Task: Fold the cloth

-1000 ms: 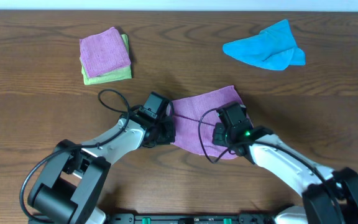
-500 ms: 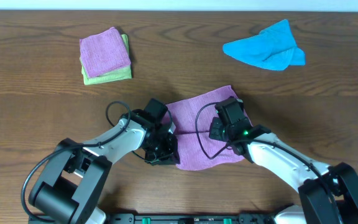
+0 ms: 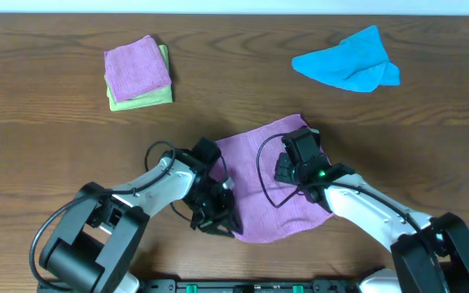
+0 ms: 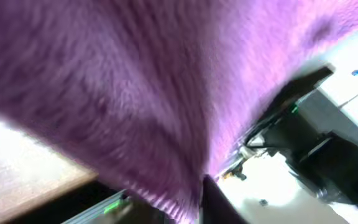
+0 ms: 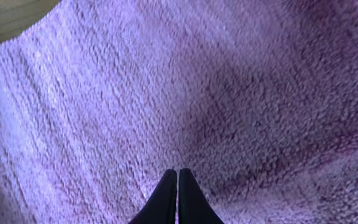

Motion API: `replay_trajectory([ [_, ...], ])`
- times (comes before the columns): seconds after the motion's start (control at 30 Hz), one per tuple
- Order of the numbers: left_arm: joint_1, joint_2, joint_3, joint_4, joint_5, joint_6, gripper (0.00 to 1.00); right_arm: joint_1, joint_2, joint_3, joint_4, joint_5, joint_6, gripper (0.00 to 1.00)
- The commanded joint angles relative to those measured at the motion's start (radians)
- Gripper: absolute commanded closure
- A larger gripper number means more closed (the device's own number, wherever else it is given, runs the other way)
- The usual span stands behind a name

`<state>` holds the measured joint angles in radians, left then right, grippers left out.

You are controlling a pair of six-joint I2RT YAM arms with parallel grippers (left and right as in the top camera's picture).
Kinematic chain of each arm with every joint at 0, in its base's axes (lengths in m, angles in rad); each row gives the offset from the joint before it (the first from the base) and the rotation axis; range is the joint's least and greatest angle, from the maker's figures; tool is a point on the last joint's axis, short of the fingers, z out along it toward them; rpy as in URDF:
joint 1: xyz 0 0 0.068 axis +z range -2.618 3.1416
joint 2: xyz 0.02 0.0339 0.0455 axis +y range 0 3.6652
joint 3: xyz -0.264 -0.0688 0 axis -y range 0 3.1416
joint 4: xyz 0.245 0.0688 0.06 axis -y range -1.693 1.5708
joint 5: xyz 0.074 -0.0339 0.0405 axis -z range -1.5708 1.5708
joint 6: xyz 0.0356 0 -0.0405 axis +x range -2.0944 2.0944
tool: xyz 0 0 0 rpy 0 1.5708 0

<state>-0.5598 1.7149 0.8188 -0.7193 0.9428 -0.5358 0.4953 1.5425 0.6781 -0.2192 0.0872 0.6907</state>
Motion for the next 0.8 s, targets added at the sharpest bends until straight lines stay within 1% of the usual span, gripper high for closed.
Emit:
replay_trajectory([
  [0.0, -0.044, 0.014, -0.007, -0.031, 0.040, -0.003, 0.47, 0.008, 0.002, 0.013, 0.003, 0.022, -0.016, 0.96],
  [0.03, -0.059, 0.014, -0.007, -0.033, 0.054, -0.003, 0.21, 0.008, 0.002, 0.013, 0.005, 0.022, -0.016, 0.96],
  [0.07, -0.076, 0.014, -0.007, -0.033, 0.054, -0.003, 0.10, 0.008, 0.002, 0.013, 0.007, 0.022, -0.016, 0.96],
  [0.17, -0.114, 0.014, -0.007, -0.027, 0.052, -0.003, 0.07, 0.008, 0.002, 0.013, 0.007, 0.022, -0.016, 0.96],
  [0.27, -0.125, 0.014, -0.007, 0.000, 0.020, -0.003, 0.08, 0.008, 0.002, 0.013, 0.007, 0.022, -0.016, 0.96],
  [0.4, -0.107, 0.014, -0.005, 0.069, -0.143, -0.002, 0.10, 0.008, 0.002, 0.013, 0.006, 0.021, -0.016, 0.96],
  [0.47, -0.078, 0.014, 0.007, 0.079, -0.192, 0.001, 0.13, 0.008, 0.002, 0.013, 0.006, 0.021, -0.019, 0.95],
  [0.53, -0.043, 0.014, 0.026, 0.074, -0.241, 0.014, 0.15, 0.008, 0.002, 0.013, 0.011, 0.019, -0.056, 0.94],
  [0.57, -0.021, 0.014, 0.042, 0.072, -0.296, 0.020, 0.16, 0.008, 0.002, 0.013, 0.014, 0.009, -0.083, 0.94],
  [0.67, 0.016, 0.014, 0.077, 0.074, -0.423, 0.019, 0.14, 0.008, 0.002, 0.013, 0.020, -0.022, -0.152, 0.94],
  [0.7, 0.020, 0.014, 0.085, 0.085, -0.453, 0.019, 0.12, 0.008, 0.002, 0.013, 0.018, -0.024, -0.175, 0.94],
  [0.77, 0.023, 0.014, 0.094, 0.131, -0.459, 0.005, 0.11, 0.008, 0.002, 0.013, 0.018, -0.023, -0.218, 0.94],
])
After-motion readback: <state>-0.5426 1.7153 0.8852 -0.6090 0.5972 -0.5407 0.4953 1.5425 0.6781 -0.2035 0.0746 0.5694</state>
